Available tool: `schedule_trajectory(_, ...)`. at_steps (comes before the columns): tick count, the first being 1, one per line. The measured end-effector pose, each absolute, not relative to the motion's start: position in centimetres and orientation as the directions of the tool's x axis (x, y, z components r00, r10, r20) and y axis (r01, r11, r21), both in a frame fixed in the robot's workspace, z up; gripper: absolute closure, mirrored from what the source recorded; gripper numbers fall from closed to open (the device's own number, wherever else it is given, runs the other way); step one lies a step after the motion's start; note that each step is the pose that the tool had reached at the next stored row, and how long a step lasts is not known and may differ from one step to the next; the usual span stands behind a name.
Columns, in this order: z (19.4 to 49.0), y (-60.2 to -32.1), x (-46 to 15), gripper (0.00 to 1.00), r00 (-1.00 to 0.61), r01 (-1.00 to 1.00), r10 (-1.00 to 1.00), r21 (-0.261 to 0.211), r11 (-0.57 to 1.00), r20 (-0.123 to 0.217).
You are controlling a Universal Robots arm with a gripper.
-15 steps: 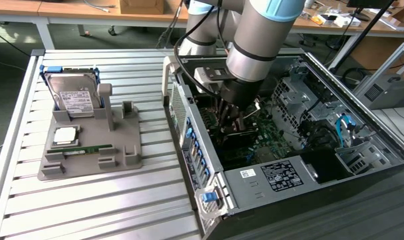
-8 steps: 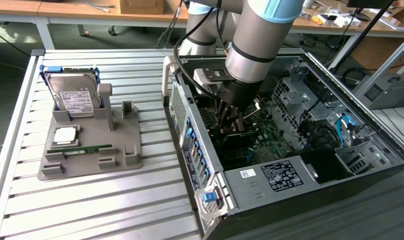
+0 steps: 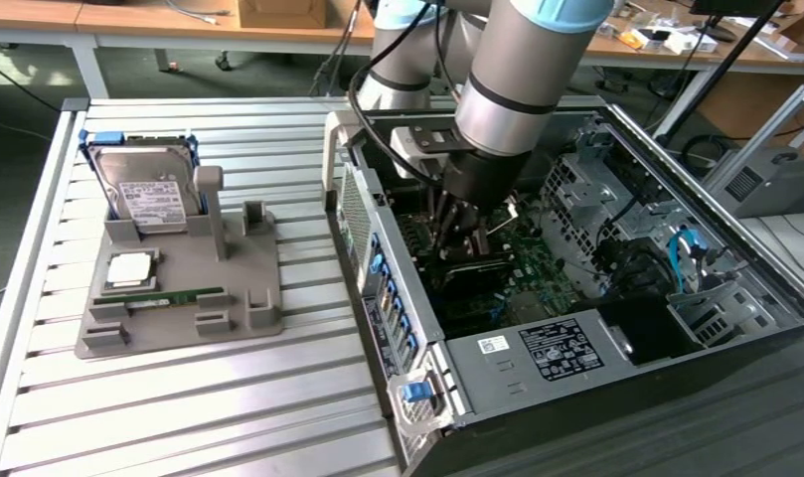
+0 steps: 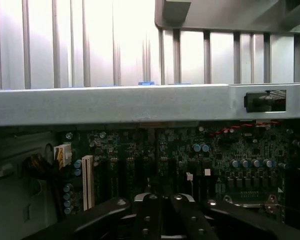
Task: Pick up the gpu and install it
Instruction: 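Press down on the gpu until it lock into place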
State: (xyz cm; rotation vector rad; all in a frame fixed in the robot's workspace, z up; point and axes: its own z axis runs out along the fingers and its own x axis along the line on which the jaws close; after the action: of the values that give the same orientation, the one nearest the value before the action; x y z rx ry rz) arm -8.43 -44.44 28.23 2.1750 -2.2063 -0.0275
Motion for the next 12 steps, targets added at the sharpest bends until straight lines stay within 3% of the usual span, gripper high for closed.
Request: schedule_trajectory(12, 27.5, -44.4, -1.9, 0.89, -0.013, -0.998, -1.000, 0.065, 0.015, 0.019)
